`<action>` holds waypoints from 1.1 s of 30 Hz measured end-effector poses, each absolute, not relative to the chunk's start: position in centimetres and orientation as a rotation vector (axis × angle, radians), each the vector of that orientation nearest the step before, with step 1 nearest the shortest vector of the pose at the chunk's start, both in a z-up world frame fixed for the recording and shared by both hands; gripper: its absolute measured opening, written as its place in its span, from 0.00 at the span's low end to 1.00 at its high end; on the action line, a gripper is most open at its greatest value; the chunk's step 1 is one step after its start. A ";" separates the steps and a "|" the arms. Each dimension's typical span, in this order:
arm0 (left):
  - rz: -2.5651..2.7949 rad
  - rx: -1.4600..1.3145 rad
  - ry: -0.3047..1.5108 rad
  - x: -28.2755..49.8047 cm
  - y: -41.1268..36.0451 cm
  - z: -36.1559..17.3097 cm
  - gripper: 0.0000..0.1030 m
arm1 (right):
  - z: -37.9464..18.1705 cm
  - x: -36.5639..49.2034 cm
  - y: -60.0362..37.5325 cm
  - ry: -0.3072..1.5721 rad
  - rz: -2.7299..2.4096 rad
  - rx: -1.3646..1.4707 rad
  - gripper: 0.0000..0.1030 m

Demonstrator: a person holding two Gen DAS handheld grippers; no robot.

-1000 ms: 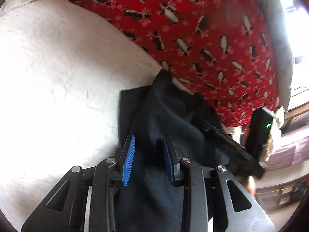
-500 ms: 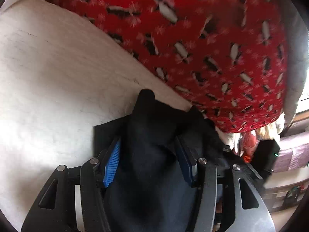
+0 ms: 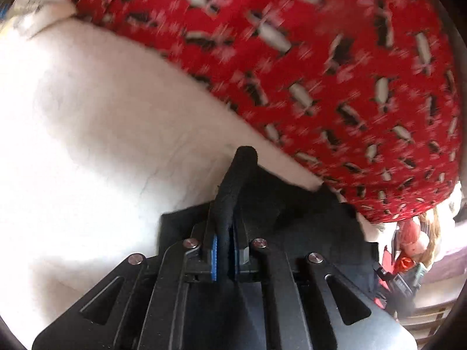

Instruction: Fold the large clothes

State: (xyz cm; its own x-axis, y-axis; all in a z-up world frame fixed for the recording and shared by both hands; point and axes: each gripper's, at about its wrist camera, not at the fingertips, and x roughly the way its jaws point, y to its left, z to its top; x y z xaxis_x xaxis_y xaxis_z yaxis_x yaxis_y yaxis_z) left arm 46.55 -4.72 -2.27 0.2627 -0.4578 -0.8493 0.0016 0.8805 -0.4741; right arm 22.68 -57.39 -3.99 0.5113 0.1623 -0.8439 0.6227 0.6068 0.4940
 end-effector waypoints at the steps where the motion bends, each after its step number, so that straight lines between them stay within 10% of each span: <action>1: -0.317 -0.436 1.272 46.5 -4.5 -2.5 0.06 | -3.9 22.7 -57.0 1.016 -0.310 0.880 0.04; 8: -0.303 -0.525 1.292 45.6 -2.7 -2.3 0.14 | -5.4 21.7 -57.4 0.976 -0.337 0.929 0.05; 17: -0.492 -0.405 1.094 35.7 -2.6 4.8 0.27 | 4.0 14.2 -51.1 0.737 -0.186 0.722 0.36; 21: -0.335 -0.191 1.283 33.7 -4.7 -0.4 0.28 | -1.3 14.0 -49.3 1.006 -0.273 0.666 0.31; 29: -0.330 -0.362 1.202 28.5 -1.7 1.9 0.36 | 4.5 4.6 -48.8 0.744 -0.326 0.722 0.44; 33: -0.275 -0.210 1.236 27.2 -3.3 -0.6 0.38 | -1.1 3.1 -48.8 0.992 -0.403 0.646 0.42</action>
